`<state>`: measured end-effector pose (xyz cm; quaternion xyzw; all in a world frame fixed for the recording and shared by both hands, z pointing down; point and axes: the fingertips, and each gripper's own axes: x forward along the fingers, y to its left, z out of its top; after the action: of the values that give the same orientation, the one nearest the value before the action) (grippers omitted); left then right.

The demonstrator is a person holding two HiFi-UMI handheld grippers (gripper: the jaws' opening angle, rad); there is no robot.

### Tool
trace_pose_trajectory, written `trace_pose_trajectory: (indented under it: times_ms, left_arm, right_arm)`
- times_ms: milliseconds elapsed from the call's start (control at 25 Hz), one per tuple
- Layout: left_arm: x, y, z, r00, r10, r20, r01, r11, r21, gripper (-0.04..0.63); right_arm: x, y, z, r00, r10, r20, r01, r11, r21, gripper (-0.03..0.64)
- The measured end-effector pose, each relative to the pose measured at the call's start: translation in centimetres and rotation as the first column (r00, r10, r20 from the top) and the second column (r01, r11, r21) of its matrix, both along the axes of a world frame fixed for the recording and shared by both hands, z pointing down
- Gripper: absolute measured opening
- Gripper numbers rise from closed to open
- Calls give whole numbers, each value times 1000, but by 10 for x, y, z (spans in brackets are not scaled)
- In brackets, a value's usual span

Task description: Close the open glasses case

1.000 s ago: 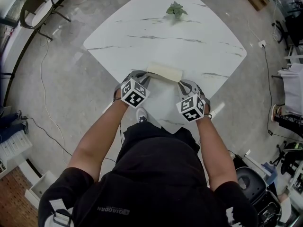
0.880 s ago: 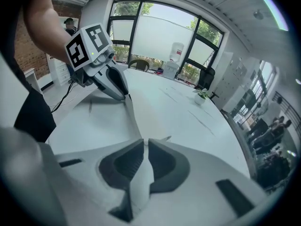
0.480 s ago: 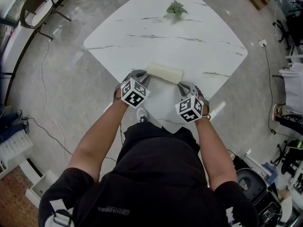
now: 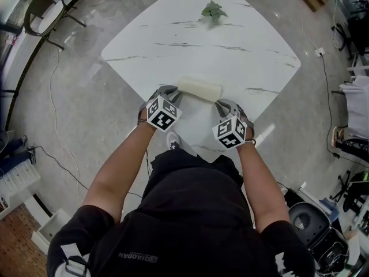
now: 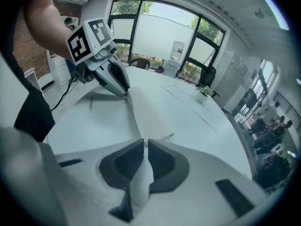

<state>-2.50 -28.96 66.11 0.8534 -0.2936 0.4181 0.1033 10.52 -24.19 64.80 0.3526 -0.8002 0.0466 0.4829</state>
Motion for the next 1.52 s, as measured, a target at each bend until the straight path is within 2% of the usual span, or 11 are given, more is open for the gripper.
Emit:
trace_pose_trajectory:
  times_ms: [560, 840, 1000, 1160, 1440, 1520]
  left_arm:
    - [-9, 8, -5, 1000, -10, 19, 11, 1000, -6, 71]
    - [-8, 21, -32, 998, -41, -49, 41, 999, 14, 60]
    - [-5, 32, -57, 994, -49, -100, 52, 998, 25, 55]
    - [-4, 42, -88, 982, -68, -177, 74, 997, 29, 48]
    - [-9, 52, -150, 941, -113, -318, 137, 989, 54, 28]
    - [-7, 54, -167, 932, -100, -348, 133, 988, 73, 18]
  right_arm:
    - [-2, 3, -5, 999, -27, -41, 26, 1000, -15, 26]
    - [-2, 10, -24, 1000, 2, -15, -2, 1000, 14, 26]
    - [-7, 15, -47, 994, 79, 77, -81, 996, 23, 26]
    - [-13, 21, -82, 969, 150, 194, -161, 986, 41, 26]
    - [-15, 34, -141, 866, 252, 433, -292, 956, 29, 26]
    - [-15, 38, -157, 831, 264, 490, -317, 948, 26, 26]
